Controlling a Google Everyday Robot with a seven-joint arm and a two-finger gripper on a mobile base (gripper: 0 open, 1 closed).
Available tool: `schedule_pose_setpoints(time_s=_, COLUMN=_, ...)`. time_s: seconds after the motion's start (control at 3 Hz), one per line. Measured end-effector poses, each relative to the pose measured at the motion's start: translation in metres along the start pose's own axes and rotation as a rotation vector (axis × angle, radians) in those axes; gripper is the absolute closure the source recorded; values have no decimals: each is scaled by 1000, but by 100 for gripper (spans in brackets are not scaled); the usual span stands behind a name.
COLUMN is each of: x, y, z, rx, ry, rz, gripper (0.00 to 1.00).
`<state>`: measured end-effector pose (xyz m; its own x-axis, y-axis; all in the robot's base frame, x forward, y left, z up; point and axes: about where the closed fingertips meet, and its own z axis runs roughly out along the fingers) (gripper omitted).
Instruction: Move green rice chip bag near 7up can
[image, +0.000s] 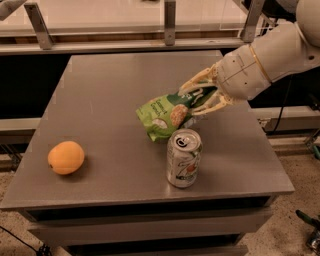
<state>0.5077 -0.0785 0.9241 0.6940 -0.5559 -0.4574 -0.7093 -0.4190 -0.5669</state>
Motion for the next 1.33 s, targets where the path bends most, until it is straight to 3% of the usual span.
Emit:
schedule_pose_setpoints(time_s=0.33, x=5, y=8, z=1, rx=18, ry=19, rz=18, gripper=100)
schedule_pose_setpoints(time_s=0.67, x=14, y=36, z=-7, rx=-3, ry=20, rz=27, gripper=100)
schedule_pose_setpoints(time_s=1.33, x=13, y=37, z=-4, rx=-18, ry=14, rz=21, gripper=100)
